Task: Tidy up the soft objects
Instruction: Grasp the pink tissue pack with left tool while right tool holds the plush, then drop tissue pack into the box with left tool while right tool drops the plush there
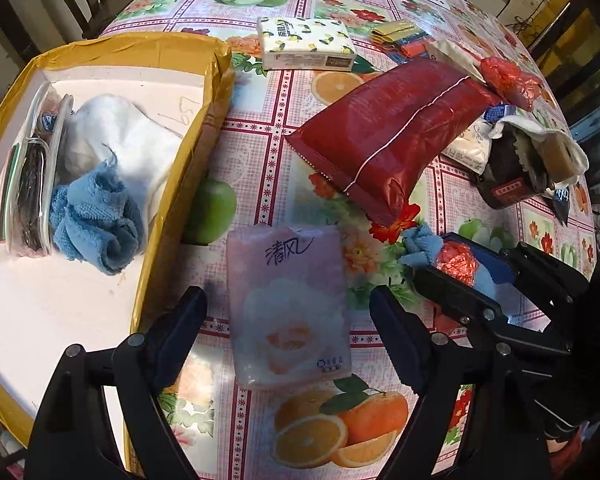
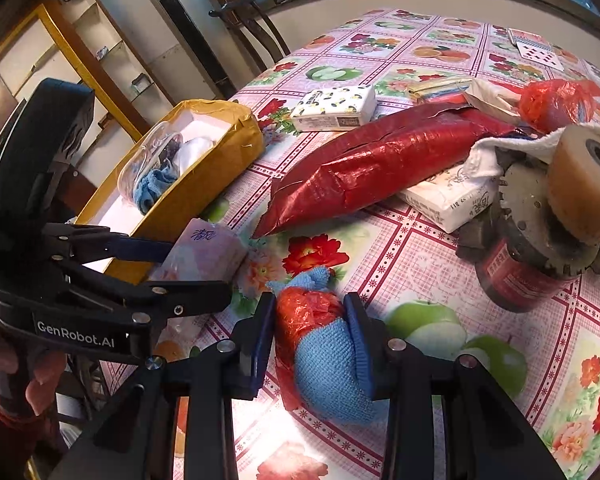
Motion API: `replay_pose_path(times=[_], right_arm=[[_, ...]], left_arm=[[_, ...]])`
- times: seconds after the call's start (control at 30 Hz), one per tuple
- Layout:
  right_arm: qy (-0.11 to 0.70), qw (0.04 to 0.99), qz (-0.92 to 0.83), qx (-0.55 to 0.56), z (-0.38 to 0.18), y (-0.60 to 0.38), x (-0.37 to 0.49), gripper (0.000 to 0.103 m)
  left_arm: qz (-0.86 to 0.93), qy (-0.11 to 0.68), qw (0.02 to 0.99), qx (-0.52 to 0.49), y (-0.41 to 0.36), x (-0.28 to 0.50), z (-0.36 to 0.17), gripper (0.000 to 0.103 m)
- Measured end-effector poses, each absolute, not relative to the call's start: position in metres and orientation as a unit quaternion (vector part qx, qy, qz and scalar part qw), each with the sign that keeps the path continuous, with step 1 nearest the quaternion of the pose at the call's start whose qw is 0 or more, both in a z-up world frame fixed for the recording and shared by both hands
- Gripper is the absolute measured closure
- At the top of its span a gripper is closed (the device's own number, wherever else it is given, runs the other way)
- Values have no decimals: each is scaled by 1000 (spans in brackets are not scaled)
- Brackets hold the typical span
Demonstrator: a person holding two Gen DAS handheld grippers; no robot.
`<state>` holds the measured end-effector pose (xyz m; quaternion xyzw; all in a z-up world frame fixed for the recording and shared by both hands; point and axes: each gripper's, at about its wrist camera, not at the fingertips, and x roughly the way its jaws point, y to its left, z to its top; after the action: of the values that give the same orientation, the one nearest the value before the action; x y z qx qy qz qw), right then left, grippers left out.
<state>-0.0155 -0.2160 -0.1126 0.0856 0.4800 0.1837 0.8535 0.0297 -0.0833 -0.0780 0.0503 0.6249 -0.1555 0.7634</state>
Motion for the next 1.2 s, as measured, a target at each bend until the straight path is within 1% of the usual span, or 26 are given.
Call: replay_pose_path(times=[0.03, 0.07, 0.2, 0.23, 0.27, 0.43, 0.53, 0.67, 0.8, 0.9, 1.03, 1.2], right_arm=[[481, 853, 183, 82, -113, -215, -16, 68], [482, 854, 181, 77, -112, -215, -16, 68], [486, 855, 171, 55, -111, -212, -19, 69], [485, 856, 169, 51, -111, -211, -20, 69], [484, 858, 166, 51, -111, -212, -22, 69], [476, 861, 165, 70, -109, -222, -32, 69], [468, 864, 166, 79, -101, -224, -37, 69], [449, 873, 175, 77, -79, -215, -40, 69], [426, 880, 196, 74, -54, -190, -33, 69], [415, 882, 214, 68, -41, -161, -20, 69], [414, 877, 240, 54, -32, -111, 2, 69], [425, 868, 255, 33, -39, -59, 26, 69]], left_arm=[[-156, 621, 766, 50, -83, 29, -77, 27], [-156, 619, 768, 58, -83, 28, -78, 53], [-154, 595, 785, 81, -84, 23, -77, 55], [-154, 587, 791, 82, -84, 19, -76, 57], [-152, 578, 798, 80, -82, 15, -74, 60], [-135, 516, 841, 93, -78, -9, -67, 62], [-130, 482, 862, 90, -73, -21, -52, 62], [-117, 428, 892, 84, -55, -27, -19, 62], [-66, 372, 923, 77, -22, -21, 8, 62], [-18, 347, 934, 77, 4, -12, 15, 62], [30, 342, 937, 63, 37, 1, 6, 62], [55, 354, 932, 47, 63, 9, -10, 62]])
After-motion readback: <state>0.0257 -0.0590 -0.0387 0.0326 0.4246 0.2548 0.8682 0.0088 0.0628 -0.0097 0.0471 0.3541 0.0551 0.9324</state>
